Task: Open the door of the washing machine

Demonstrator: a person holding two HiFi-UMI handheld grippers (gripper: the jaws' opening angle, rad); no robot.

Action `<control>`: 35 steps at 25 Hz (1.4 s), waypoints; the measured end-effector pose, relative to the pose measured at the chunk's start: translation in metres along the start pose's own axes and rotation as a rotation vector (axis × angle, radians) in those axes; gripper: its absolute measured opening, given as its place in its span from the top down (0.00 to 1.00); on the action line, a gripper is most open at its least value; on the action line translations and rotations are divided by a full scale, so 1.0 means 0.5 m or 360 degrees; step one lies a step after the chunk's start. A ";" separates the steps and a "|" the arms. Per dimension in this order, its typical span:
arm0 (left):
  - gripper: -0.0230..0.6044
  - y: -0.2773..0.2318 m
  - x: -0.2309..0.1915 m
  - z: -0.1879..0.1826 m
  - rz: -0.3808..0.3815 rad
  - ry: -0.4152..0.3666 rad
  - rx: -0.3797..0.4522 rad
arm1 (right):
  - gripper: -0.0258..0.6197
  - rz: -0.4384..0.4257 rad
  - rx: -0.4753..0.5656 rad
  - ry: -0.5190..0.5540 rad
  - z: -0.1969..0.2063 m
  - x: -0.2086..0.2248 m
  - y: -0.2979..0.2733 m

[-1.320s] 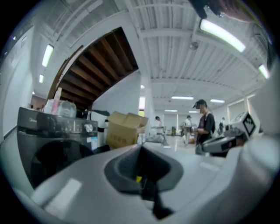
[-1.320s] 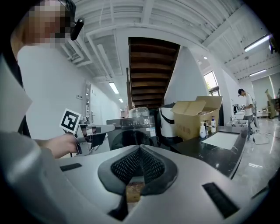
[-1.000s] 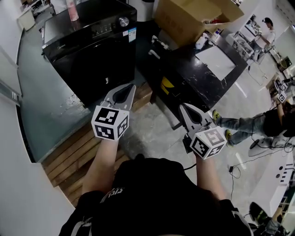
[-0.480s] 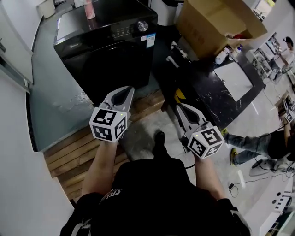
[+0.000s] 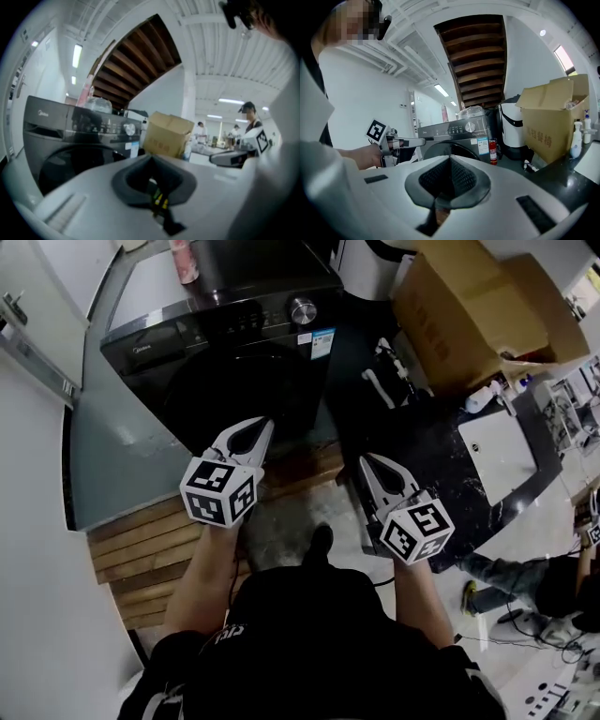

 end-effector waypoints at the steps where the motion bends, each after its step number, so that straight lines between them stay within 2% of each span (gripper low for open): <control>1: 0.95 -0.018 -0.005 -0.004 -0.0022 0.0004 -0.0003 | 0.97 -0.0018 -0.0008 -0.0006 0.001 0.019 -0.013; 8: 0.95 -0.128 -0.029 -0.023 -0.0146 0.0050 -0.0033 | 0.97 -0.0190 -0.0052 -0.0041 -0.003 0.135 -0.096; 11: 0.95 -0.148 -0.032 -0.027 -0.0185 0.0025 -0.0039 | 0.97 -0.0350 -0.0039 0.0000 -0.013 0.151 -0.127; 14: 0.95 -0.152 -0.048 -0.033 -0.0229 0.0016 -0.0042 | 0.97 -0.0437 -0.0052 0.0039 -0.020 0.150 -0.156; 17: 0.95 -0.153 -0.070 -0.042 -0.0259 0.0035 -0.0017 | 0.96 -0.0488 -0.0113 0.0159 -0.021 0.136 -0.187; 20: 0.95 -0.158 -0.093 -0.047 -0.0256 0.0054 -0.0009 | 0.89 -0.0538 -0.0182 0.0287 -0.022 0.119 -0.226; 26: 0.95 -0.156 -0.156 -0.058 -0.0244 0.0098 0.0007 | 0.84 -0.0583 -0.0218 0.0257 -0.034 0.098 -0.306; 29: 0.95 -0.155 -0.185 -0.062 -0.0228 0.0079 0.0000 | 0.82 -0.0582 -0.0242 0.0240 -0.038 0.093 -0.348; 33: 0.95 -0.152 -0.224 -0.072 -0.0203 0.0059 0.0010 | 0.76 -0.0586 -0.0273 0.0313 -0.049 0.075 -0.395; 35: 0.95 -0.149 -0.239 -0.074 -0.0187 0.0059 0.0011 | 0.69 -0.0621 -0.0246 0.0329 -0.058 0.063 -0.412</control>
Point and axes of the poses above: the fingertips, and each gripper's own axes: y backward along the fingers, x to its right, z out of its underside, the point moved 7 cm from there along y, backward along the fingers, and after that the axes turned 8 degrees about y, right-handed, at the moved point
